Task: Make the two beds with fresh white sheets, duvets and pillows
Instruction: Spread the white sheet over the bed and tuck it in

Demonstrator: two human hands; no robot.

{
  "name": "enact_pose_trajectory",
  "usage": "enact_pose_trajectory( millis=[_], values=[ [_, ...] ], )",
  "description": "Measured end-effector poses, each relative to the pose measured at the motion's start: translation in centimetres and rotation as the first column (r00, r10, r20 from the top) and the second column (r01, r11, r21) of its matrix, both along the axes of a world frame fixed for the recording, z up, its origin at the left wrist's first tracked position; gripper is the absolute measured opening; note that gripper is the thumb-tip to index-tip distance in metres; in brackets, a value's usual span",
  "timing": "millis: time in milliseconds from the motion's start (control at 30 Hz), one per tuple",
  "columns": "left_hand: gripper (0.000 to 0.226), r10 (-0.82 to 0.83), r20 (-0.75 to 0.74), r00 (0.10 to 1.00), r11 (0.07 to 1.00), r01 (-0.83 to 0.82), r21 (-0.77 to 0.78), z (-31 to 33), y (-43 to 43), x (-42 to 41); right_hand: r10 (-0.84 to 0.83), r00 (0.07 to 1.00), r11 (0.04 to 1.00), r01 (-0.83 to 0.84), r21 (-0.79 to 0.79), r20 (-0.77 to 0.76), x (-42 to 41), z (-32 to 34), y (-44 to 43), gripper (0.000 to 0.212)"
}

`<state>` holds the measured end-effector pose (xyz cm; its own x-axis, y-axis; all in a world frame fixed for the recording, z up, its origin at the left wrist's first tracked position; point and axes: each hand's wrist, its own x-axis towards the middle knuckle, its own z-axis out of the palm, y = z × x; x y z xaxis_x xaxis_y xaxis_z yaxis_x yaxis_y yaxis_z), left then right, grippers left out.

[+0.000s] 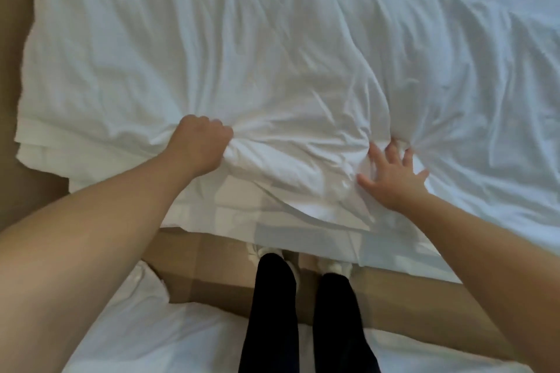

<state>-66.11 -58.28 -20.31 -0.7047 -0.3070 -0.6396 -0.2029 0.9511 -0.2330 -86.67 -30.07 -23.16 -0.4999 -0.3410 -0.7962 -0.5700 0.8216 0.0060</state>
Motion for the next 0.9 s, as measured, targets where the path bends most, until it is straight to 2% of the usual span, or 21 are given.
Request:
enact_pose_trajectory(
  millis=[100, 167, 233, 267, 300, 333, 367, 400, 467, 500, 533, 600, 633, 667, 700, 767, 833, 867, 900],
  values=[
    [0.026, -0.053, 0.100, 0.994, 0.997, 0.057, -0.042, 3.8, -2.6, 2.8, 0.057, 0.997, 0.993, -0.062, -0.100, -0.053, 2.8, 2.8, -2.3, 0.078],
    [0.029, -0.050, 0.237, 0.970, 0.999, 0.043, 0.033, 5.3, -3.0, 5.2, 0.153, 0.987, 0.979, -0.143, -0.147, 0.057, 5.6, 4.0, -4.6, 0.074],
    [0.033, 0.045, 0.367, 0.929, 0.964, -0.137, 0.228, 5.2, -2.9, 6.5, 0.172, 0.964, 0.979, -0.143, -0.146, 0.205, 8.4, 4.2, -6.9, 0.071],
    [0.034, 0.126, 0.384, 0.915, 0.919, -0.253, 0.303, 4.6, -2.8, 7.1, 0.137, 0.962, 0.984, -0.105, -0.143, 0.237, 9.5, 4.1, -8.0, 0.070],
    [0.032, 0.252, 0.315, 0.915, 0.861, -0.360, 0.358, 4.1, -3.0, 7.5, 0.091, 0.969, 0.987, -0.058, -0.147, 0.231, 10.4, 4.1, -8.9, 0.070],
    [0.029, 0.414, 0.135, 0.900, 0.818, -0.433, 0.379, 3.9, -3.5, 8.0, 0.059, 0.978, 0.986, -0.026, -0.162, 0.200, 11.0, 4.1, -9.9, 0.070],
    [0.026, 0.529, -0.101, 0.843, 0.812, -0.468, 0.348, 3.8, -4.4, 8.4, 0.053, 0.984, 0.985, -0.024, -0.173, 0.169, 11.4, 4.1, -10.9, 0.070],
    [0.024, 0.562, -0.291, 0.775, 0.825, -0.499, 0.264, 3.8, -5.4, 8.9, 0.071, 0.987, 0.983, -0.045, -0.177, 0.144, 12.0, 4.3, -11.9, 0.071],
    [0.031, 0.626, -0.505, 0.594, 0.748, -0.640, 0.175, 3.7, -8.4, 9.9, 0.072, 0.995, 0.973, -0.055, -0.222, 0.067, 12.7, 4.6, -14.8, 0.074],
    [0.040, 0.698, -0.528, 0.484, 0.658, -0.724, 0.206, 3.7, -10.6, 9.7, 0.038, 0.999, 0.966, -0.030, -0.256, 0.026, 12.9, 4.6, -17.0, 0.075],
    [0.051, 0.790, -0.510, 0.341, 0.523, -0.809, 0.269, 3.6, -12.8, 9.5, 0.012, 1.000, 0.955, -0.010, -0.295, 0.006, 13.4, 4.7, -19.4, 0.077],
    [0.072, 0.925, -0.377, 0.057, 0.203, -0.910, 0.360, 2.8, -16.5, 9.9, 0.074, 0.996, 0.929, -0.053, -0.366, 0.044, 15.7, 4.4, -24.8, 0.079],
    [0.081, 0.956, -0.289, -0.043, 0.077, -0.917, 0.392, 2.3, -17.9, 10.4, 0.120, 0.989, 0.916, -0.076, -0.393, 0.088, 17.2, 4.2, -27.4, 0.077],
    [0.088, 0.973, -0.209, -0.095, -0.002, -0.913, 0.407, 1.9, -19.3, 10.9, 0.147, 0.980, 0.911, -0.081, -0.405, 0.134, 18.5, 3.8, -29.8, 0.075],
    [0.089, 0.985, -0.144, -0.099, -0.032, -0.912, 0.409, 1.4, -20.6, 11.6, 0.155, 0.973, 0.915, -0.076, -0.397, 0.172, 19.5, 3.2, -32.0, 0.074],
    [0.067, 0.999, -0.053, -0.007, 0.016, -0.909, 0.416, 0.3, -22.9, 12.6, 0.147, 0.970, 0.935, -0.072, -0.348, 0.195, 20.4, 1.9, -34.9, 0.071],
    [0.026, 0.986, -0.104, 0.133, 0.166, -0.877, 0.451, -0.3, -24.7, 13.2, 0.126, 0.971, 0.950, -0.060, -0.308, 0.201, 20.2, 1.1, -36.1, 0.069],
    [0.015, 0.970, -0.157, 0.187, 0.240, -0.858, 0.454, 0.0, -25.2, 13.6, 0.125, 0.968, 0.954, -0.056, -0.295, 0.220, 20.2, 1.0, -36.0, 0.067],
    [0.018, 0.945, -0.232, 0.229, 0.312, -0.839, 0.446, 0.7, -25.3, 14.2, 0.132, 0.961, 0.954, -0.056, -0.296, 0.241, 20.4, 1.2, -35.9, 0.064]
  ],
)
